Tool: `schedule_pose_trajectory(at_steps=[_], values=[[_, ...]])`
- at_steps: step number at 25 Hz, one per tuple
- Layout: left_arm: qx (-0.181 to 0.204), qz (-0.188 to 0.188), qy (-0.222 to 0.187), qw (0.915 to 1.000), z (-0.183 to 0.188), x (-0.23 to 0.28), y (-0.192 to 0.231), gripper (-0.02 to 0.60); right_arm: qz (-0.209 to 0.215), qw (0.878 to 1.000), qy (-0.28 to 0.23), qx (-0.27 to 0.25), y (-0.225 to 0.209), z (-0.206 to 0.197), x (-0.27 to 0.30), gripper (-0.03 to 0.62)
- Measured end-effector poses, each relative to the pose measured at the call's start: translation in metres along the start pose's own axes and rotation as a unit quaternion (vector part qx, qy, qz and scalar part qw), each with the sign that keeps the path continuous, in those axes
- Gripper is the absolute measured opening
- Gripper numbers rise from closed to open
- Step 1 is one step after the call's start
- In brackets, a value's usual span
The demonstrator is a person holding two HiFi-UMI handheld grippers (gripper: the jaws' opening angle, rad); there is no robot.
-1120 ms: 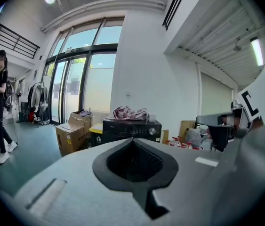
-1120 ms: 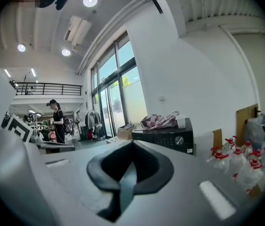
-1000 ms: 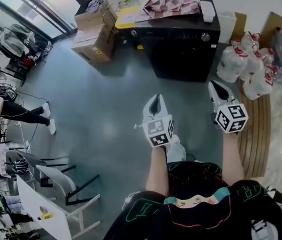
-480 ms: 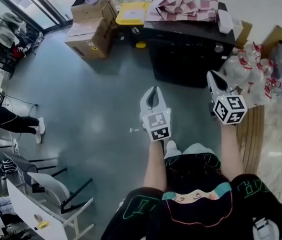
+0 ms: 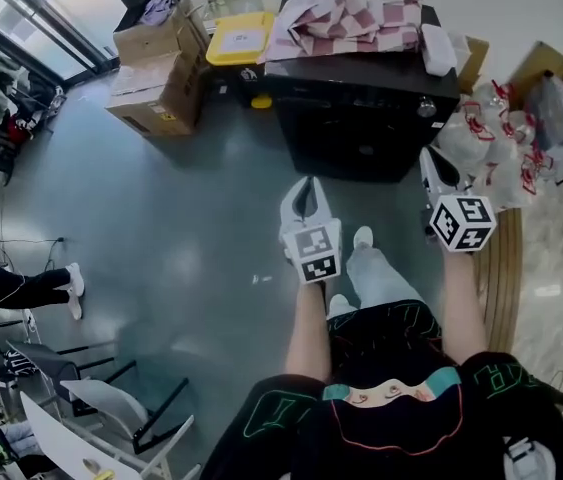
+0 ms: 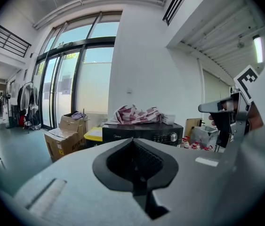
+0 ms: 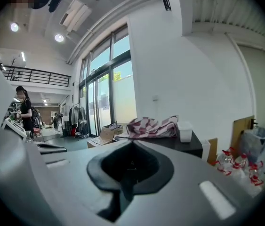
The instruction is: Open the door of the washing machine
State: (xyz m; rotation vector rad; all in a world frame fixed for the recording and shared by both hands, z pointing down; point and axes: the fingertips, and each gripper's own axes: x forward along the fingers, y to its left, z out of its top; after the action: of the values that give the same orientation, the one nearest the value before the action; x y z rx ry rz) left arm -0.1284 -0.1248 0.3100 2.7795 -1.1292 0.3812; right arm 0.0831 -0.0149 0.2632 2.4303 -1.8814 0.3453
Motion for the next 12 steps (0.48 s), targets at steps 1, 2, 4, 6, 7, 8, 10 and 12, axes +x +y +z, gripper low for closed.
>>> schedule_pose_trajectory(at_steps=[1, 2, 4, 6, 7, 8, 10, 12], values=[[0.004, -0.002, 0.001, 1.0, 0.002, 0.01, -0.001, 0.011, -0.002, 1.0, -0.003, 0.005, -0.008, 0.002, 0.009, 0.003], [0.009, -0.004, 0.002, 1.0, 0.004, 0.02, -0.002, 0.011, -0.004, 1.0, -0.007, 0.011, -0.016, 0.005, 0.019, 0.003], [0.016, -0.007, 0.003, 0.9998, 0.009, 0.042, -0.003, 0.011, -0.003, 1.0, -0.015, 0.021, -0.028, 0.015, 0.045, 0.003], [0.022, 0.0, 0.008, 0.9997, 0.014, 0.066, -0.001, 0.011, 0.006, 1.0, -0.018, 0.024, -0.034, 0.022, 0.072, 0.003], [0.025, 0.009, 0.011, 0.9996, 0.016, 0.078, 0.002, 0.011, 0.012, 0.999, -0.017, 0.024, -0.036, 0.023, 0.086, 0.003], [0.027, 0.022, 0.012, 0.9993, 0.018, 0.09, 0.005, 0.011, 0.018, 0.999, -0.013, 0.023, -0.038, 0.023, 0.099, 0.003], [0.031, 0.036, 0.019, 0.9987, 0.021, 0.115, 0.011, 0.011, 0.026, 0.999, -0.002, 0.023, -0.047, 0.018, 0.125, 0.003], [0.034, 0.034, 0.041, 0.998, 0.017, 0.139, 0.012, 0.011, 0.021, 0.999, 0.011, 0.046, -0.062, 0.007, 0.145, 0.003]])
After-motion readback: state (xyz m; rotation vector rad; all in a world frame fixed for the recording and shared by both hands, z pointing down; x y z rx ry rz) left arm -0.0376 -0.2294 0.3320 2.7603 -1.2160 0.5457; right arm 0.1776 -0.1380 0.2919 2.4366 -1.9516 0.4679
